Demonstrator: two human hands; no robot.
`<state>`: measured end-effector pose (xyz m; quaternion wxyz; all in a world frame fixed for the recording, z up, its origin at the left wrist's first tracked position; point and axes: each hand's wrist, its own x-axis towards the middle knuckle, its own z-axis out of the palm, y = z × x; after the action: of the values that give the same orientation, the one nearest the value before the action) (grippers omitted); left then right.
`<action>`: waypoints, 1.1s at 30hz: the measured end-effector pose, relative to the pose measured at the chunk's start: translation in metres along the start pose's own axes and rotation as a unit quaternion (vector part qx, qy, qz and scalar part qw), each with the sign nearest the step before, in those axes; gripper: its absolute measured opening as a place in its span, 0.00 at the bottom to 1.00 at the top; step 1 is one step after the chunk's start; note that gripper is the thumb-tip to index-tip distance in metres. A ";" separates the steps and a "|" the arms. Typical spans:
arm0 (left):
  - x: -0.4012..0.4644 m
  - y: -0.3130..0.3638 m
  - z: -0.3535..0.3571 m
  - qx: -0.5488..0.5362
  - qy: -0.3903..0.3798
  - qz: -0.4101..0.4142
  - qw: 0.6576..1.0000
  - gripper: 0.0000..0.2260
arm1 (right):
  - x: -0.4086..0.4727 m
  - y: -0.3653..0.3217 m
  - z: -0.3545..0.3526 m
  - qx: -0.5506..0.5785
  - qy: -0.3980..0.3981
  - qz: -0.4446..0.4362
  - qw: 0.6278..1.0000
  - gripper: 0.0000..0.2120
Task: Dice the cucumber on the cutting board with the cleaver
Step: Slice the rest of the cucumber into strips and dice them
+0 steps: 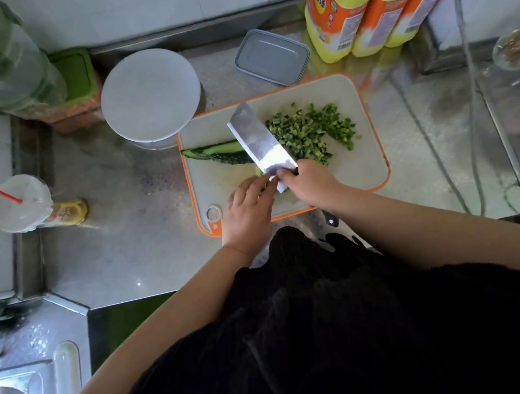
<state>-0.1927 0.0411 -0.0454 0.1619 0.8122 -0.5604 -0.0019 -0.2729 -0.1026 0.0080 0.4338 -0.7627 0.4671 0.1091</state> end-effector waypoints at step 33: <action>0.035 0.019 -0.020 0.060 -0.059 -0.001 0.996 0.20 | -0.026 0.028 -0.040 0.344 0.008 0.026 0.939 0.11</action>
<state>-0.1927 0.0081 -0.0147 0.0791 0.8197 -0.5671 -0.0164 -0.3195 -0.1224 0.0311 0.6628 -0.5555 0.4992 -0.0536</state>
